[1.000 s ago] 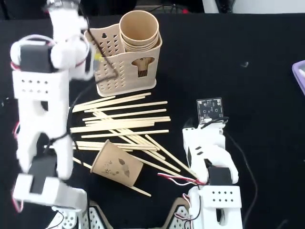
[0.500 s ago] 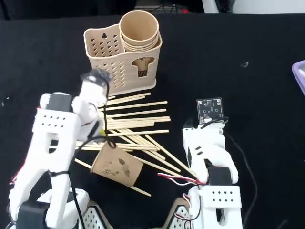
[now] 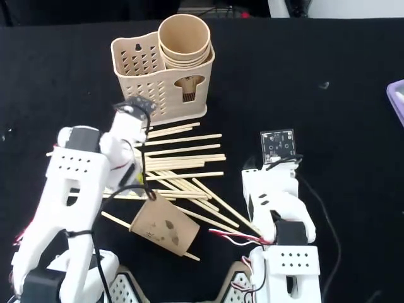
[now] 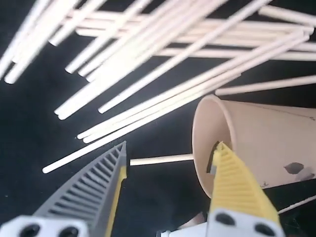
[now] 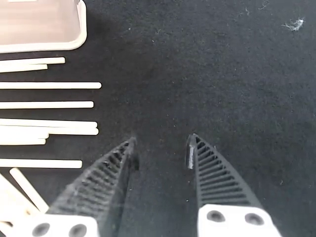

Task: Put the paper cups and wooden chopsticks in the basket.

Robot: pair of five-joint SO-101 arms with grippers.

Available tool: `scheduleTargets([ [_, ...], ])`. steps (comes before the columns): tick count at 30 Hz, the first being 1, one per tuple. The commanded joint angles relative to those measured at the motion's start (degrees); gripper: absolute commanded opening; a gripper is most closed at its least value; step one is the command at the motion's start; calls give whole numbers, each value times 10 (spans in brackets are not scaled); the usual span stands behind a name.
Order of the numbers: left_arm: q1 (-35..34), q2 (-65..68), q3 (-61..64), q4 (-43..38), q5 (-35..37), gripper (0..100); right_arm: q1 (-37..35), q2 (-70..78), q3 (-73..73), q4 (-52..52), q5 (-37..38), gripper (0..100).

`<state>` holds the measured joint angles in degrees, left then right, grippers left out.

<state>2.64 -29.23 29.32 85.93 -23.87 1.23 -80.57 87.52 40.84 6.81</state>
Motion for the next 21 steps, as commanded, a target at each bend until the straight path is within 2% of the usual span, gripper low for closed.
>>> scheduleTargets([
  [1,-1,-16,-101,67,-6,277,7,-7,-4,-10,0,166],
  [5,11,-11,-161,145,-6,277,7,-7,-4,-10,0,166],
  [11,101,-14,-57,147,-6,277,7,-7,-3,-10,0,166],
  [15,163,-20,-34,148,-3,277,7,-7,-3,-10,0,166],
  [21,168,-32,-30,147,2,277,7,-7,-3,-10,0,166],
])
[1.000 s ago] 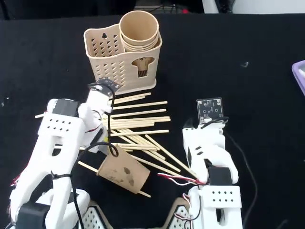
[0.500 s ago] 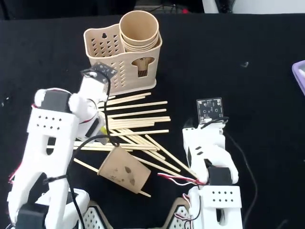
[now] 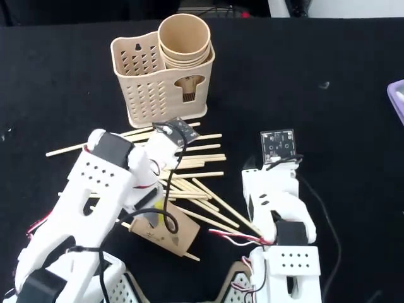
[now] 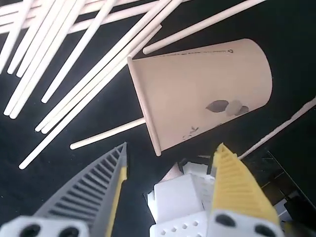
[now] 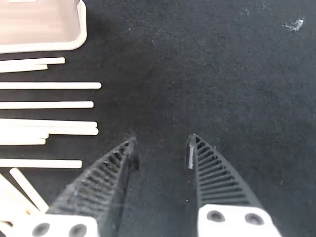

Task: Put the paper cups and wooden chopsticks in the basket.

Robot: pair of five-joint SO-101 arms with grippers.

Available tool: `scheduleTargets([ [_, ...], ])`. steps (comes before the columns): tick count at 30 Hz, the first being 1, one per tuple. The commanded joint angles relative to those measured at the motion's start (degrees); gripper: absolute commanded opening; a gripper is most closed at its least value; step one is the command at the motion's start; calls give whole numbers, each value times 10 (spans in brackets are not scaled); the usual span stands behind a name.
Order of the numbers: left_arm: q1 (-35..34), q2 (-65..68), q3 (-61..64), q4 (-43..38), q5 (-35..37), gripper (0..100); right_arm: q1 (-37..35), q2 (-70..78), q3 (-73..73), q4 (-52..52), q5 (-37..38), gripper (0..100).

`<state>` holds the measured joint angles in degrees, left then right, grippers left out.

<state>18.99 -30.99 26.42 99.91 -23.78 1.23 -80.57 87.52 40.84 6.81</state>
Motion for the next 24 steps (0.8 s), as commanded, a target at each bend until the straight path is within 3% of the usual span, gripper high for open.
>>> scheduleTargets([
  [1,5,-14,3,7,1,277,7,-7,-3,-10,0,166],
  [11,10,-19,123,-89,1,277,7,-7,-3,-10,0,166],
  [19,11,-19,139,-98,0,277,7,-7,-3,-11,0,166],
  [21,11,-19,138,-97,3,241,7,-7,-3,-11,0,166],
  [24,11,-19,138,-96,4,98,7,-7,-3,-11,0,166],
])
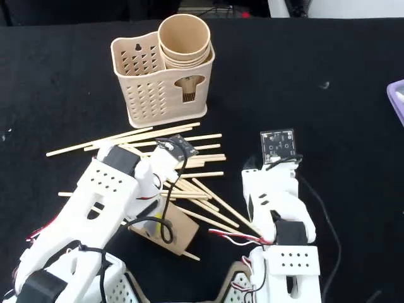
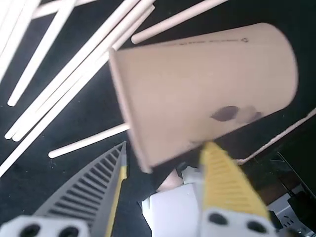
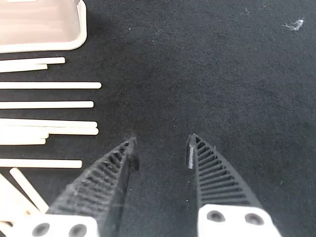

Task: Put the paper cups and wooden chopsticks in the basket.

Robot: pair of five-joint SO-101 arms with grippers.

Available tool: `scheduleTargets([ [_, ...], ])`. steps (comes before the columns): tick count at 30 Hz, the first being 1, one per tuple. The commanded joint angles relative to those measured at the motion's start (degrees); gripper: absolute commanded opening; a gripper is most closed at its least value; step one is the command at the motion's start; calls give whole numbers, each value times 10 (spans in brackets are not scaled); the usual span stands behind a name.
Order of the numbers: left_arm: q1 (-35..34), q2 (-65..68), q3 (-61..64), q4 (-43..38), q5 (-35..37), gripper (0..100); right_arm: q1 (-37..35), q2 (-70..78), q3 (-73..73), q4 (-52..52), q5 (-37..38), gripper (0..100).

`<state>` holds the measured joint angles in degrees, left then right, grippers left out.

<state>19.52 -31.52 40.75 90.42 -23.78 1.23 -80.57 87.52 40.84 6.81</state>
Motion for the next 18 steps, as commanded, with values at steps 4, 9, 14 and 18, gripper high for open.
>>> scheduleTargets([
  [4,6,-14,-9,20,4,45,-14,-7,-2,-10,0,166],
  [9,6,-15,-79,93,4,32,-23,-7,3,-11,0,166],
  [14,6,-15,-151,103,25,30,-21,-7,3,-11,0,166],
  [18,28,-15,-177,103,48,30,-20,-7,3,-11,0,166],
])
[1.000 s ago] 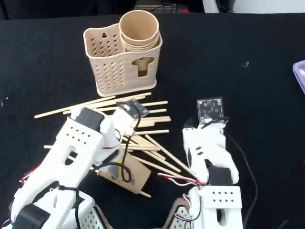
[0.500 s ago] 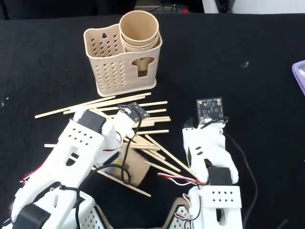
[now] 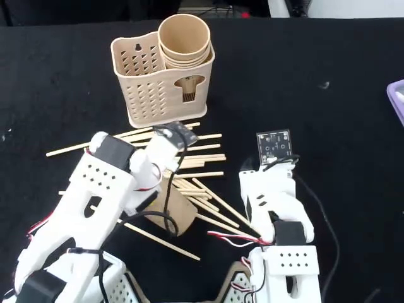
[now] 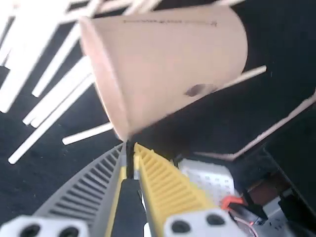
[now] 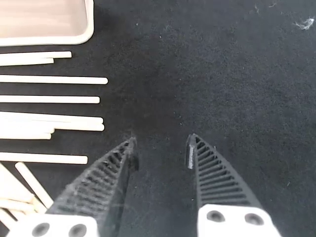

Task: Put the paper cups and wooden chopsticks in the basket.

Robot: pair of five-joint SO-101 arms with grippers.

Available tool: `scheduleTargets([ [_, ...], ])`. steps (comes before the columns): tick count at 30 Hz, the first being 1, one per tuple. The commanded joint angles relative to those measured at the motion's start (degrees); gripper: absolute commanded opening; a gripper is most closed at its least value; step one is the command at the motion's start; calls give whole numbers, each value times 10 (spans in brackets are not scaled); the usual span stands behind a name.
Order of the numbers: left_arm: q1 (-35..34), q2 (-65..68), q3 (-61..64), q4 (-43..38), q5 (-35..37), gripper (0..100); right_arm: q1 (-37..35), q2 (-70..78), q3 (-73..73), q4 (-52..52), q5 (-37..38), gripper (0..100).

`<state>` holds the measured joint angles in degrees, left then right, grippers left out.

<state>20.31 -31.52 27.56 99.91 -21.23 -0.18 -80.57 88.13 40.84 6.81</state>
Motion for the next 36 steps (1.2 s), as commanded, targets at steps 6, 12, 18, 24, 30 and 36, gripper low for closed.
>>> scheduleTargets([
  [6,73,-12,-51,4,48,32,-6,-7,-3,-11,0,166],
  [12,24,-14,-52,3,9,162,-6,-7,-3,-11,0,166],
  [18,-100,-14,-51,-41,-43,277,-6,-7,-3,-11,0,166],
  [24,-135,-8,-7,-93,-58,261,-8,-7,-3,-12,0,166],
  [30,-91,-8,71,-148,-57,261,-9,-7,-1,-13,0,166],
  [36,-87,-8,131,-222,-39,263,-9,-7,0,-13,0,166],
])
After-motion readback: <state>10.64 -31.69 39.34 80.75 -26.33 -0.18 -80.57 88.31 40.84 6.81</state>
